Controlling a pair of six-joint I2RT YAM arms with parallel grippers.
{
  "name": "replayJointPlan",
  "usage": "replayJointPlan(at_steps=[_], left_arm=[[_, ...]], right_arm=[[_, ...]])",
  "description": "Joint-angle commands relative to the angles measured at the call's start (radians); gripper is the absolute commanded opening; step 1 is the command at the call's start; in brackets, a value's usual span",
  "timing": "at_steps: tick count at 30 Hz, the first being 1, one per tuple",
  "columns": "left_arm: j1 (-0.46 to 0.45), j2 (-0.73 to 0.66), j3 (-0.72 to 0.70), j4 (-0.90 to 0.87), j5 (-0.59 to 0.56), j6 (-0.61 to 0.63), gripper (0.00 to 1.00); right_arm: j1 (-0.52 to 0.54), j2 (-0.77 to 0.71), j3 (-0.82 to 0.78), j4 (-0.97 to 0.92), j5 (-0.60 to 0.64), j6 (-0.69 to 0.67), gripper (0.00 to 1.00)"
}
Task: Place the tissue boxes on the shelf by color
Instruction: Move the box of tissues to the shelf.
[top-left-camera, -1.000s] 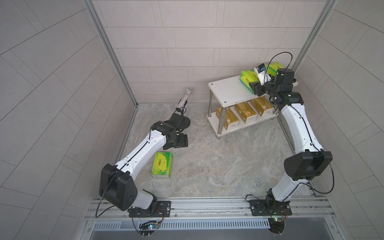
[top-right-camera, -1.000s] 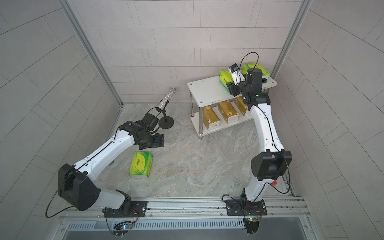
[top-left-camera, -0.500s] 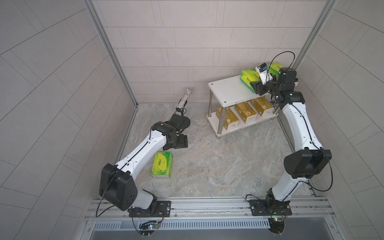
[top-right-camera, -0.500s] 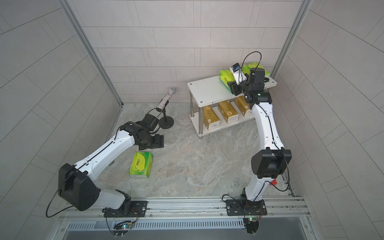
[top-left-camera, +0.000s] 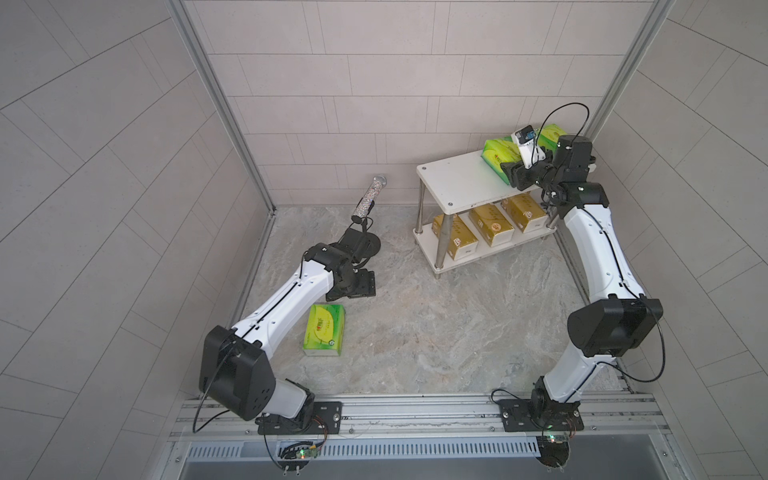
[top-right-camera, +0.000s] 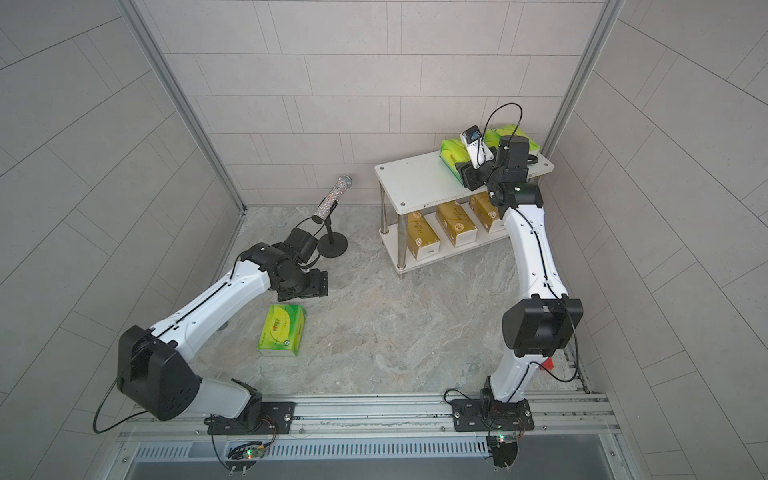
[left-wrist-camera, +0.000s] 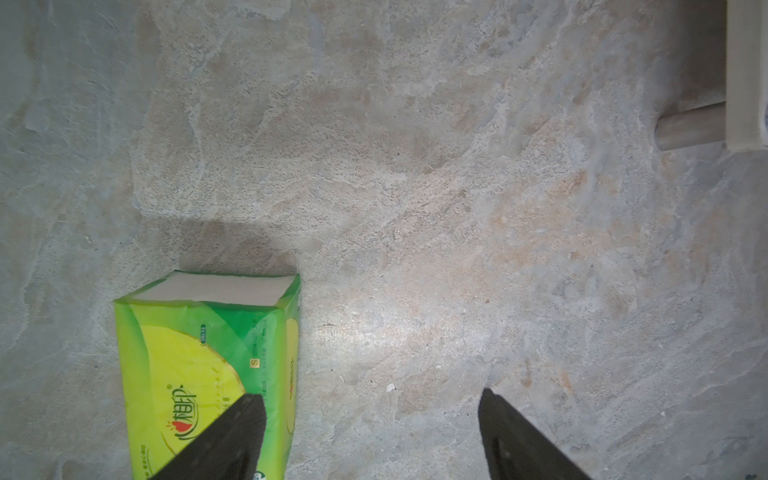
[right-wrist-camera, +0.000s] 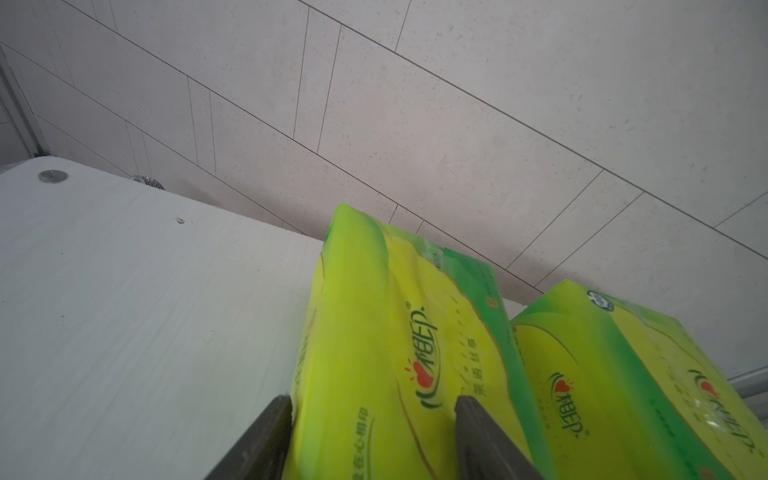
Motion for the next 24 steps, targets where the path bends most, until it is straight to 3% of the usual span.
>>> replayJointPlan(at_steps=[1,24], left_arm=[[-0.007,0.006,0.011,-0.023,-0.009,0.008,0.88],[-0.008,0.008,0.027,-0.034,-0.013,0.003,0.88]], right_arm=[[-0.001,0.026,-0.042,-0.071,0.058,0.065,0.66],[0.014,0.006,-0.095,-0.024,-0.005,0.043,0.67]])
